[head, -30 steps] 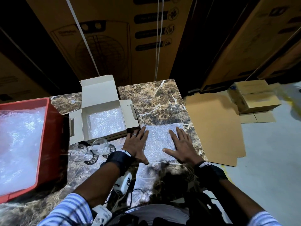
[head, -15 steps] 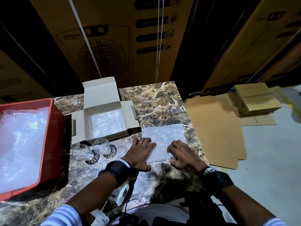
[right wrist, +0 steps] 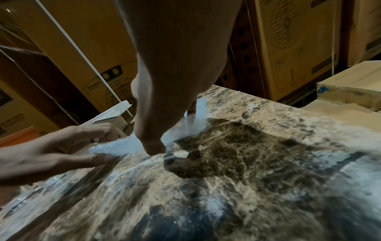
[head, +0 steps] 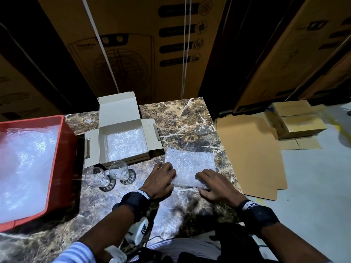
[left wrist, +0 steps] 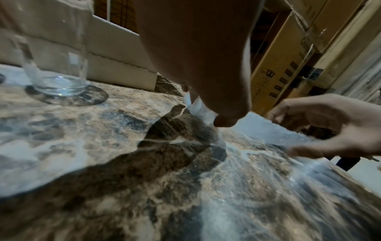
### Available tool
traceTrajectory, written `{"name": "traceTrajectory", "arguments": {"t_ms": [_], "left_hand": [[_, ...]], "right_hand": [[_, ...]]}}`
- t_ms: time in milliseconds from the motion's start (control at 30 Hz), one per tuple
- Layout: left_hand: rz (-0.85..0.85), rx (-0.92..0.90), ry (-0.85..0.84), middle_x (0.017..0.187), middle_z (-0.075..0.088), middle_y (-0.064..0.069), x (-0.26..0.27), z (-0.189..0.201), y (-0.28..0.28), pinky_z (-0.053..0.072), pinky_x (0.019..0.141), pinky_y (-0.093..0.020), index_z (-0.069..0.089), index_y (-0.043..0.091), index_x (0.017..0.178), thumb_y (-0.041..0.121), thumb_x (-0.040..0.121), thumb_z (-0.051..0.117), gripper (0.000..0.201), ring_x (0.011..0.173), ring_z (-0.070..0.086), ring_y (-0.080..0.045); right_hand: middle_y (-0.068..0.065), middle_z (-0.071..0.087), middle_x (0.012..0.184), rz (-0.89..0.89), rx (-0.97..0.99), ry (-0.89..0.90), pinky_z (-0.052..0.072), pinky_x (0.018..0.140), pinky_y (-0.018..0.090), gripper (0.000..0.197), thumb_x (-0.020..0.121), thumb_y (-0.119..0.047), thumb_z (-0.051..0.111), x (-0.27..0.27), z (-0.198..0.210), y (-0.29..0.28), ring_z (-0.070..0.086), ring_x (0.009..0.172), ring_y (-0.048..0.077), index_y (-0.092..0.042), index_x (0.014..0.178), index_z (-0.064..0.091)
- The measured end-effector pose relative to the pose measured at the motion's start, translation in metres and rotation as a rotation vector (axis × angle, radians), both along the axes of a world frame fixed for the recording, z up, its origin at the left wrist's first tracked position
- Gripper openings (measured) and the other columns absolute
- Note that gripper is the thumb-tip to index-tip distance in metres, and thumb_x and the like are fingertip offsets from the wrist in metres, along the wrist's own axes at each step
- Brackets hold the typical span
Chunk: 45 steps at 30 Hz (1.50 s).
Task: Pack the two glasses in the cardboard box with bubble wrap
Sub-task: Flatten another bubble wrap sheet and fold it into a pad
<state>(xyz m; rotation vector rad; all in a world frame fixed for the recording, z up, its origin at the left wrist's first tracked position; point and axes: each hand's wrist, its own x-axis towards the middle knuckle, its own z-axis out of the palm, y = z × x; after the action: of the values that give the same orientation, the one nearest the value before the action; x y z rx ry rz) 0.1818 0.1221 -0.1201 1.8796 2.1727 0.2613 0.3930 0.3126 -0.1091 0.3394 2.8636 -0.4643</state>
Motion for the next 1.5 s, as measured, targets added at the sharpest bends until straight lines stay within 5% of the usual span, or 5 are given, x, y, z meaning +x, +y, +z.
{"name": "traceTrajectory", "arguments": {"t_ms": [767,933,1100,1233,1500], "left_hand": [[0.003,0.024,0.017,0.105,0.057,0.003,-0.002,-0.006,-0.015,0.028,0.096,-0.041,0.061,0.026,0.104,0.039,0.085,0.057,0.024,0.101,0.055,-0.023],[0.039,0.000,-0.022,0.094,0.066,0.002,-0.001,0.005,-0.016,0.032,0.094,-0.044,0.060,0.023,0.105,0.043,0.098,0.040,0.029,0.090,0.058,-0.022],[0.228,0.007,-0.292,0.082,0.061,0.001,0.000,0.011,-0.018,0.035,0.092,-0.041,0.055,0.024,0.115,0.045,0.103,0.049,0.025,0.086,0.057,-0.026],[0.472,0.020,-0.804,0.121,0.068,-0.004,0.000,0.007,-0.020,0.058,0.092,-0.048,0.050,0.039,0.123,0.060,0.085,0.071,0.048,0.101,0.072,-0.022],[0.547,0.086,-0.897,0.139,0.060,0.005,-0.008,0.002,-0.018,0.061,0.089,-0.041,0.031,0.050,0.145,0.014,0.069,0.084,0.100,0.109,0.070,-0.013]], "right_hand": [[-0.007,0.048,0.089,-0.151,-0.069,0.072,0.034,0.071,0.029,0.031,0.086,-0.038,0.045,0.029,0.000,-0.010,0.046,0.081,0.015,-0.017,0.101,0.062],[-0.005,0.063,0.116,-0.339,-0.354,0.082,0.045,0.075,0.023,0.048,0.084,-0.037,0.061,0.033,0.008,-0.017,0.059,0.092,0.007,-0.021,0.130,0.062],[-0.007,0.067,0.109,-0.554,-0.581,0.184,0.046,0.063,0.007,0.030,0.090,-0.007,0.065,0.033,0.013,-0.020,0.063,0.080,0.009,-0.020,0.117,0.067],[-0.001,0.070,0.097,-0.722,-0.795,0.334,0.050,0.060,0.019,0.027,0.088,0.000,0.071,0.029,0.014,-0.014,0.064,0.075,0.015,-0.021,0.105,0.070],[0.009,0.063,0.093,-0.888,-0.901,0.403,0.045,0.050,0.026,0.027,0.094,-0.008,0.065,0.017,0.000,0.002,0.055,0.066,0.019,-0.027,0.114,0.065]]}}
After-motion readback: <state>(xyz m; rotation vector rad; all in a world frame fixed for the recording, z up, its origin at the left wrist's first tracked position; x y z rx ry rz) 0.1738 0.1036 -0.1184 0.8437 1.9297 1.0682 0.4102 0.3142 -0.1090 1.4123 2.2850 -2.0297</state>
